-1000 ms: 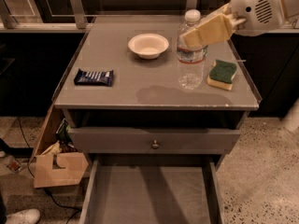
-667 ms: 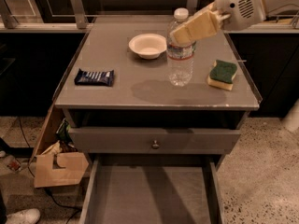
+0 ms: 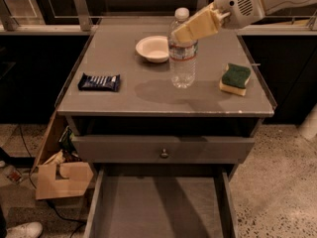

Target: Pick water bottle from middle drawer and place on counter

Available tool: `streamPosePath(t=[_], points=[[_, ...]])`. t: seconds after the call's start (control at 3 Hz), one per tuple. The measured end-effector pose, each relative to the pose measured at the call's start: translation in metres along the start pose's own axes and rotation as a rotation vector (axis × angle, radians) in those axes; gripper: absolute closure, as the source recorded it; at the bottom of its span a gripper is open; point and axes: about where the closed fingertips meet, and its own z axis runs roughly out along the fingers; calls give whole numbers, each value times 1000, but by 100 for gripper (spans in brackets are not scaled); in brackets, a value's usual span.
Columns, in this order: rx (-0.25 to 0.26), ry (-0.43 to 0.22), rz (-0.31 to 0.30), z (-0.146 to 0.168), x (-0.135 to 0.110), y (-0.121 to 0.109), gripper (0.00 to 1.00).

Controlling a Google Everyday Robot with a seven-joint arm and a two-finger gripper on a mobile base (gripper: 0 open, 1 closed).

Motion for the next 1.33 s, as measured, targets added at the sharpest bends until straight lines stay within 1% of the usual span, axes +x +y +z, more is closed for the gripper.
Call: streamPosePath(t=[0.33, 0.67, 1.0, 1.33], points=[[-46, -17, 13, 6, 0, -3, 100], [-126, -36, 30, 21, -1, -9, 100], [-184, -41, 35, 39, -3, -15, 100], [-185, -43, 36, 41, -3, -15, 100]])
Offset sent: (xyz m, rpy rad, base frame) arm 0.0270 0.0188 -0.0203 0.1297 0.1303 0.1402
